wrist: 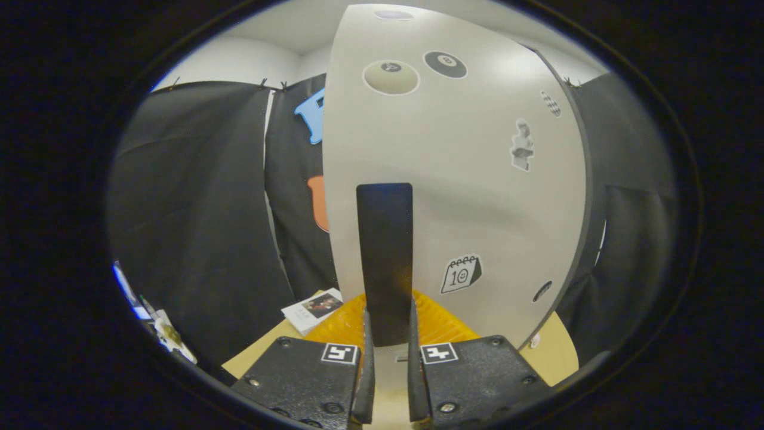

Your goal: Open the shoe cabinet door, grab the shoes and put them into the shoe cabinet, then close the shoe cabinet door.

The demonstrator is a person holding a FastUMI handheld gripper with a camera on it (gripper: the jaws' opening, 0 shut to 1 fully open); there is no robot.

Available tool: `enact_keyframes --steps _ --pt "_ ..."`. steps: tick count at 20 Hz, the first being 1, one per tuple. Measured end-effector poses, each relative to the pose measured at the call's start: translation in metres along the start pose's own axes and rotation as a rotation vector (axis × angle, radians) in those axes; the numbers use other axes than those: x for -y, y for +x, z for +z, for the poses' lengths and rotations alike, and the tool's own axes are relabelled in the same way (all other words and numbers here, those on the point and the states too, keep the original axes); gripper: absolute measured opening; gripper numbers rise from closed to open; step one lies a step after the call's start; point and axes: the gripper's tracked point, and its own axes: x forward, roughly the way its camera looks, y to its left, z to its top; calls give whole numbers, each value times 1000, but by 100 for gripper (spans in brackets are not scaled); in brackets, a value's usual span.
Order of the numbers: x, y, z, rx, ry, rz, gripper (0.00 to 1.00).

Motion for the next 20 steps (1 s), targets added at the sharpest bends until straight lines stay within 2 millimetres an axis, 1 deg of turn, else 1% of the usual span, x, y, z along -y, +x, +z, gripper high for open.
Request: enact_keyframes --steps 1,3,7,12,15,18,20 --pt "5 -13 0 -1 6 0 25" --pt "19 -38 -7 2 1 -16 25" --pt "43 -73 -12 0 7 -40 24" --pt "74 -112 -18 7 16 -72 23" --pt "99 -138 -20 9 29 -111 22" --pt "127 -158 -23 6 -21 -153 18" --pt "145 -170 -21 -1 -19 -169 15"
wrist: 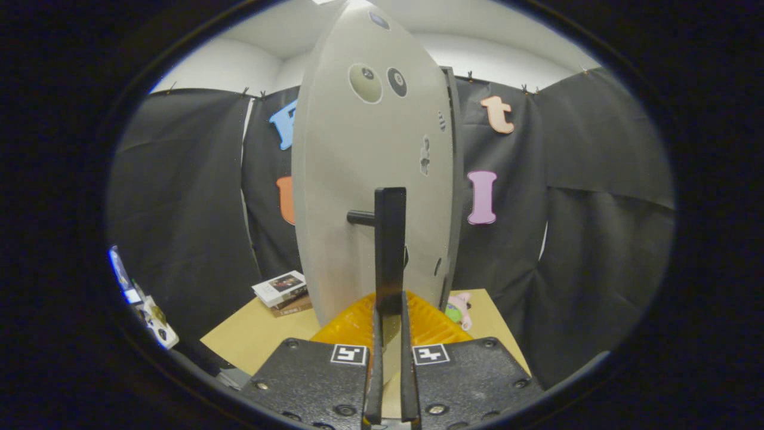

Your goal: Open the shoe cabinet door, grab the shoes and put them into the shoe cabinet, then close the shoe cabinet door.

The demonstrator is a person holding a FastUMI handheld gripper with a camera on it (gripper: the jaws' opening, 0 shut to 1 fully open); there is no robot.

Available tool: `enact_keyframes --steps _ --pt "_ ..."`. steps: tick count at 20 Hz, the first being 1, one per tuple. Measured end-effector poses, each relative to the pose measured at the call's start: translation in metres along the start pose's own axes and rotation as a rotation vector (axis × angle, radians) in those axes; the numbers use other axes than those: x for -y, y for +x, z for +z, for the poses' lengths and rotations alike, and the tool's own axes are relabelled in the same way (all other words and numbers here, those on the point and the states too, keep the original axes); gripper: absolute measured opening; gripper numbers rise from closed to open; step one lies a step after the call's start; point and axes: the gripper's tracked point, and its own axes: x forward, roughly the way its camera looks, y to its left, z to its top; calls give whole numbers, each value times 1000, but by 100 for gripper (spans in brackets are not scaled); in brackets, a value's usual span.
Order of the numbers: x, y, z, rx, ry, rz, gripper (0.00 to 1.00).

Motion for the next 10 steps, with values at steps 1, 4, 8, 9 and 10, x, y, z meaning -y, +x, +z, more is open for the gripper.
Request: enact_keyframes --steps 1,4,8,9,10 --pt "11 -5 0 -5 0 -13 14" --pt "51 -15 -2 -13 0 -70 9" --pt "97 -19 -2 -13 -20 -133 4" --pt "107 -20 -1 -14 -17 -150 4" --pt "119 -20 0 -14 -11 -156 4"
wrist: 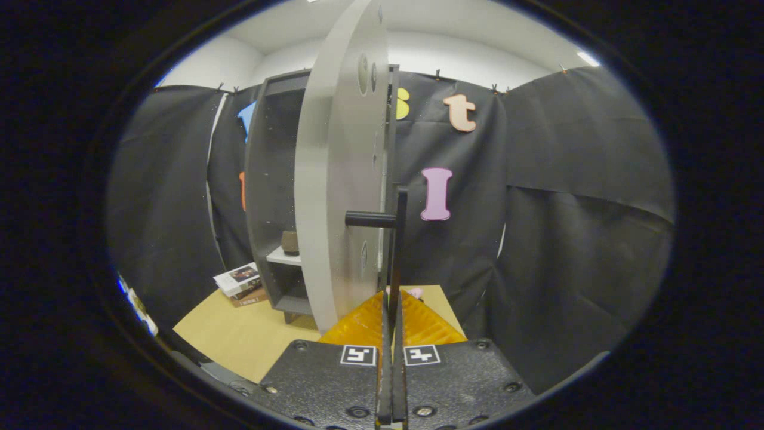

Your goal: Open the shoe cabinet door, grab the shoes and put them into the shoe cabinet, then close the shoe cabinet door.

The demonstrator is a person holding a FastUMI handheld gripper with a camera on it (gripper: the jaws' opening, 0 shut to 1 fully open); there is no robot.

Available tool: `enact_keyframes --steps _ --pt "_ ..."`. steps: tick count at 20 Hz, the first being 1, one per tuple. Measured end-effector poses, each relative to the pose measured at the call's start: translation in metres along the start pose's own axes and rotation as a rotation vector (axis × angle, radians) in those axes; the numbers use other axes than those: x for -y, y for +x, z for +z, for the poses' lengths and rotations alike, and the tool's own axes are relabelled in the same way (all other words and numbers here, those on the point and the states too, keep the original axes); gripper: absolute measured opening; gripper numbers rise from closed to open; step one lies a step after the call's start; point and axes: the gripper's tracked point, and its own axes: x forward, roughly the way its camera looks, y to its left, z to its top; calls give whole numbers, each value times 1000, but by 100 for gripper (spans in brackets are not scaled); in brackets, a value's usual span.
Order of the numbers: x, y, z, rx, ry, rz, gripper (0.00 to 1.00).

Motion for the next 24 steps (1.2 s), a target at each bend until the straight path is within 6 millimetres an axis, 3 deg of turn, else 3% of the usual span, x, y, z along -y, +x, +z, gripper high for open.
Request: enact_keyframes --steps 5,9,13,16,17,20,22,24 --pt "22 2 0 0 76 28 4" --pt "27 -4 -2 -6 59 41 4" --pt "34 -21 -11 -13 19 15 4" --pt "45 -43 -31 -38 18 -31 4" --pt "45 -50 -39 -48 22 -36 8" --pt "37 -66 -73 -87 29 -49 44" --pt "28 -71 -99 -118 37 -66 51" --pt "10 -73 -125 -149 44 -63 52"
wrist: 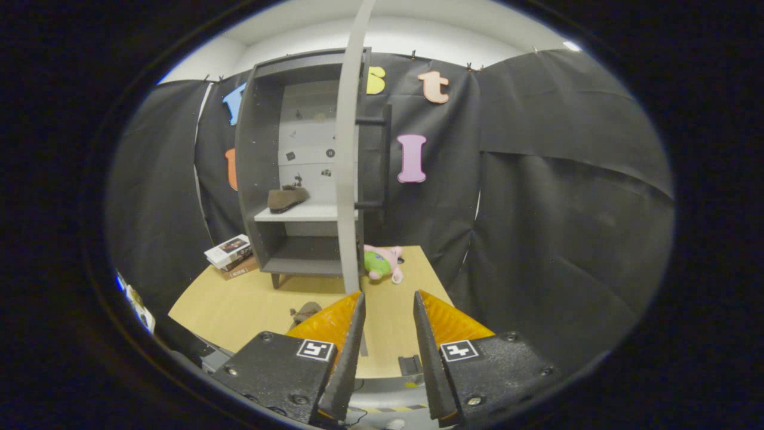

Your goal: Open the shoe cabinet door, grab the shoes and put them into the shoe cabinet, then close the shoe cabinet door.

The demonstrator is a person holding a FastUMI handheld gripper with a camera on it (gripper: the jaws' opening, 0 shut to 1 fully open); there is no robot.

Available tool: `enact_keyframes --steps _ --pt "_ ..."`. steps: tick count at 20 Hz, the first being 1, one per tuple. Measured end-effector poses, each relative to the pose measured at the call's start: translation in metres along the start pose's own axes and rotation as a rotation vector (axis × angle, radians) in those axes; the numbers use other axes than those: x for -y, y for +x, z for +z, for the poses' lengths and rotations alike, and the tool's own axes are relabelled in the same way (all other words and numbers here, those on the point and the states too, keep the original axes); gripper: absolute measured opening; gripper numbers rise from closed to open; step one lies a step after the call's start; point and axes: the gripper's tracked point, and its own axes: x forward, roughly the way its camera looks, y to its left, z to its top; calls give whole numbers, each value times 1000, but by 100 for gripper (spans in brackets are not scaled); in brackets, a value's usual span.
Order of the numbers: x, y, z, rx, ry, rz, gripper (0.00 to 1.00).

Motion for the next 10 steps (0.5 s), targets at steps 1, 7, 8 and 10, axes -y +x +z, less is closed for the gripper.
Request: enact_keyframes --steps 1,7,8,10 --pt "-12 2 -14 -21 3 8 60" --pt "-93 37 -85 -128 -4 92 88" --pt "-108 47 -95 -136 -5 102 88" --pt "-140 71 -112 -146 -18 117 88"
